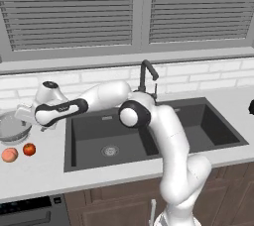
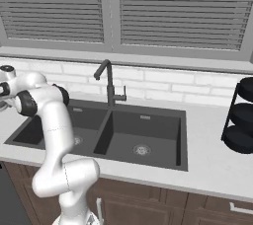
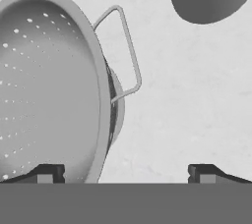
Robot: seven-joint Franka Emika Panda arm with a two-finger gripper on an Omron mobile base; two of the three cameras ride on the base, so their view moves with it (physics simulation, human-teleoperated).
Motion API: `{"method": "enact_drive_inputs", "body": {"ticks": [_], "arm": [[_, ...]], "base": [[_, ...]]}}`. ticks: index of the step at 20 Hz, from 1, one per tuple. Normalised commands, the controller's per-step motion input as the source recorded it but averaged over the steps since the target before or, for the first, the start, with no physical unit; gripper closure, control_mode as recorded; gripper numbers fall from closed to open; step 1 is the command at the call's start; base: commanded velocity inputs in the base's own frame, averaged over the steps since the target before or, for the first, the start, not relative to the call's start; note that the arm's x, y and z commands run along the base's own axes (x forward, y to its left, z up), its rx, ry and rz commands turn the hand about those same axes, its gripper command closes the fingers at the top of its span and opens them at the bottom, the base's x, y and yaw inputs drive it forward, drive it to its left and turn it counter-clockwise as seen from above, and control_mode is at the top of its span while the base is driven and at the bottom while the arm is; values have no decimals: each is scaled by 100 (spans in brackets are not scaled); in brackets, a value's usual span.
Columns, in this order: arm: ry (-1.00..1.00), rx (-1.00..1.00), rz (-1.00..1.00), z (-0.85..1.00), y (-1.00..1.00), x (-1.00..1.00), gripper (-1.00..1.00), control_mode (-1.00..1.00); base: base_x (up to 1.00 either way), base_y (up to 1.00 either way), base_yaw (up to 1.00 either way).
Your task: Put the colander in the sink, put the apple, peach in the colander, and turn on the sink faucet and pour water over the colander.
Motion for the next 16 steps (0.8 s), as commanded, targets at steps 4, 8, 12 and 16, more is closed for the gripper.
{"method": "enact_drive_inputs", "body": {"ticks": [4, 8, 12, 16], "arm": [[0, 0, 0, -14, 20, 31, -100, -100], [0, 0, 0, -4, 17, 17, -100, -100], [0, 0, 0, -12, 21, 17, -100, -100], [0, 0, 0, -16, 21, 7, -100, -100]], "base": [[0, 0, 0], [0, 0, 0], [0, 0, 0], [0, 0, 0]]}}
